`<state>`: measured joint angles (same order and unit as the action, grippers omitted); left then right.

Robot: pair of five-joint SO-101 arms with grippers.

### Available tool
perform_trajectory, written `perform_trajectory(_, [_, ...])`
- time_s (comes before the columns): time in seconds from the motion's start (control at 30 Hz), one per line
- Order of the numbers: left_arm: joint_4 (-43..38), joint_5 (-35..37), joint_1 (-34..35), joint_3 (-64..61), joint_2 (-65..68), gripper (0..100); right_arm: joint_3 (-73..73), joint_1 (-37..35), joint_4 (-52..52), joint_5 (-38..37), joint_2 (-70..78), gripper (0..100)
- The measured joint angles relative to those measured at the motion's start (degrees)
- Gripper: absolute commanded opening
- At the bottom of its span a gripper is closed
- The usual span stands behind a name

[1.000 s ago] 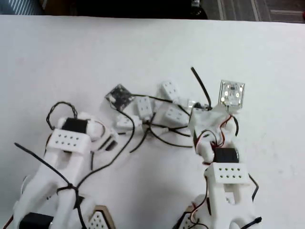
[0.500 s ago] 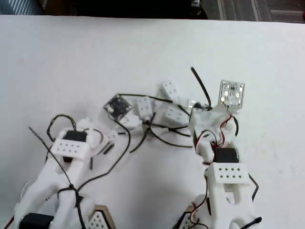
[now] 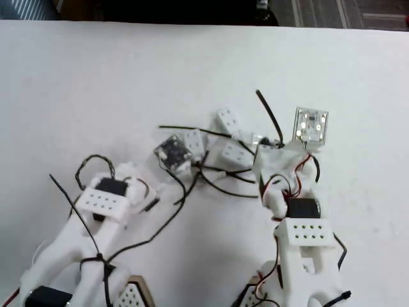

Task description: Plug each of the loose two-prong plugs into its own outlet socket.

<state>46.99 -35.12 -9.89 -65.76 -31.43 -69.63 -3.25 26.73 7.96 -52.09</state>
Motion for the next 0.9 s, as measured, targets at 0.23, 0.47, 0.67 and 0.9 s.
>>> perform_trajectory(0.23, [10.73, 0.0, -6.07, 4.4, -0.09, 11, 0.0, 0.0, 0.0, 0.0, 0.0, 1.7])
perform_trajectory(0.47, [11.34, 11.25, -4.13, 8.0, 0.0, 29, 0.0, 0.0, 0.0, 0.0, 0.0, 1.7])
perform_trajectory(0.67, [14.59, 14.59, -1.67, 14.86, 0.0, 29, 0.0, -0.88, 0.0, 0.0, 0.0, 1.8])
perform_trajectory(0.9, [28.13, 15.03, 2.46, 30.77, 0.0, 24, 0.0, -4.31, 1.23, -3.34, 0.0, 1.8])
